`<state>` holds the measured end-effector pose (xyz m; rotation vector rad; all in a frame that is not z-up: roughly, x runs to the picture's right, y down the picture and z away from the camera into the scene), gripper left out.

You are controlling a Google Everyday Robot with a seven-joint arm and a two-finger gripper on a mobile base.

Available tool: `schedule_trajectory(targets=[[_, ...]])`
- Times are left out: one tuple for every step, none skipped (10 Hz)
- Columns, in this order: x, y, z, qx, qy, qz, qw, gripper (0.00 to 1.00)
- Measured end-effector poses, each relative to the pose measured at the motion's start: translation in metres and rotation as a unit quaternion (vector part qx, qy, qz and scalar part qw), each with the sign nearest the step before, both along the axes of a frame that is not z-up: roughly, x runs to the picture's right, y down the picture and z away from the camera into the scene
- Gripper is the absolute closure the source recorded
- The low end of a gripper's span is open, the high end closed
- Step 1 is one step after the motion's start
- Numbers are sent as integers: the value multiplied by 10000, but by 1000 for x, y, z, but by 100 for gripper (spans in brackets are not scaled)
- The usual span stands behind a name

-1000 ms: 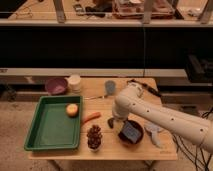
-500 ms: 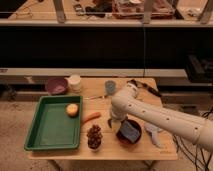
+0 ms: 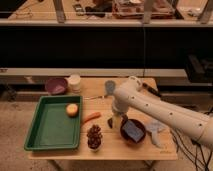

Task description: Place eraser in tray

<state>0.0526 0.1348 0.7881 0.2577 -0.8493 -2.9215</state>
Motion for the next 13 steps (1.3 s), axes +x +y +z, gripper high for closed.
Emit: schedule_trajectory(targets=[[-3, 2, 2, -47, -23, -3, 10000, 20], [-5, 6, 5, -97, -47, -2, 9999, 20], [-8, 18, 13, -195, -92, 11, 9998, 20], [-9, 23, 16, -230, -110, 15, 9997, 20], [-10, 26, 19, -242, -125, 23, 9996, 20], [-8, 29, 23, -251, -139, 74, 9996, 20], [-1, 28, 27, -262, -132, 143, 9995, 20], [5, 27, 30, -277, -123, 194, 9994, 20], [10, 28, 35, -304, -116, 236, 9992, 20], [12, 29, 39, -328, -121, 240, 9991, 20], [13, 31, 42, -349, -126, 234, 9990, 20], [12, 33, 44, -362, -125, 219, 9990, 20], [10, 35, 47, -365, -151, 153, 9991, 20]])
